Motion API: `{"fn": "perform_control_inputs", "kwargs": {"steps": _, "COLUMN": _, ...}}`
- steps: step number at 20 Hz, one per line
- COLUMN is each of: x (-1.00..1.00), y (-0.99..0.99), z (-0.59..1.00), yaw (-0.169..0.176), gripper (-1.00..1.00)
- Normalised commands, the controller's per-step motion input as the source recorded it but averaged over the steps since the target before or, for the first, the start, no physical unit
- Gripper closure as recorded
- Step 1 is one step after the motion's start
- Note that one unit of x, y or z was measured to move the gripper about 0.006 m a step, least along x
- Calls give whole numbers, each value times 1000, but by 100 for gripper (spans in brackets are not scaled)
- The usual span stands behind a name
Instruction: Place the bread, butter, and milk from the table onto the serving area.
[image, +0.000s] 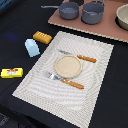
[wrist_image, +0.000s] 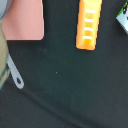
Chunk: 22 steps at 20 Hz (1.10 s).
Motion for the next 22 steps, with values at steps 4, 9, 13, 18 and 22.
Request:
{"fn": "perform_control_inputs", "kwargs": {"steps": 4, "x": 0, "y": -175, "z": -349, "yaw": 1, "gripper": -100}}
{"fn": "perform_control_inputs", "kwargs": {"steps": 9, "x": -34, "y": -187, "z": -614, "yaw": 2, "gripper": -100}}
{"fn": "perform_control_inputs", "kwargs": {"steps": 13, "x": -109, "y": -210, "z": -796, "yaw": 0, "gripper": -100}}
{"fn": "perform_control_inputs", "kwargs": {"steps": 18, "x": -212, "y": -234, "z": -786, "yaw": 7, "gripper": -100}}
{"fn": "perform_control_inputs", "kwargs": {"steps": 22, "x": -296, "y": -206, "z": -564, "yaw": 7, "gripper": -100}}
